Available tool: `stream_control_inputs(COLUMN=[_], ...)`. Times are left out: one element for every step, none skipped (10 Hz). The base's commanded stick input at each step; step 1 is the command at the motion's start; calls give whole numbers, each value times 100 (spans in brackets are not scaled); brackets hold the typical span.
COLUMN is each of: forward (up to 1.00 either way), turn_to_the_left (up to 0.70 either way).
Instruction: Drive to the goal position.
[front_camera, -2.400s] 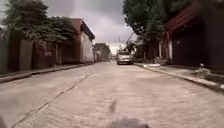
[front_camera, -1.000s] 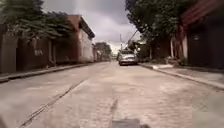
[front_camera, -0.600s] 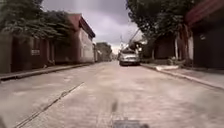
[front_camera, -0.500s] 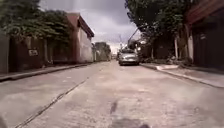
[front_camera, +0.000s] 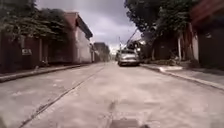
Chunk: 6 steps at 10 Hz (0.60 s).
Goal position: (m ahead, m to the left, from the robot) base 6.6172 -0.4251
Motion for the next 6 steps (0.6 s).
stream_control_inputs(forward=[100, 100, 100, 100, 100, 100], turn_to_the_left=[0, 0, 0, 0, 0, 0])
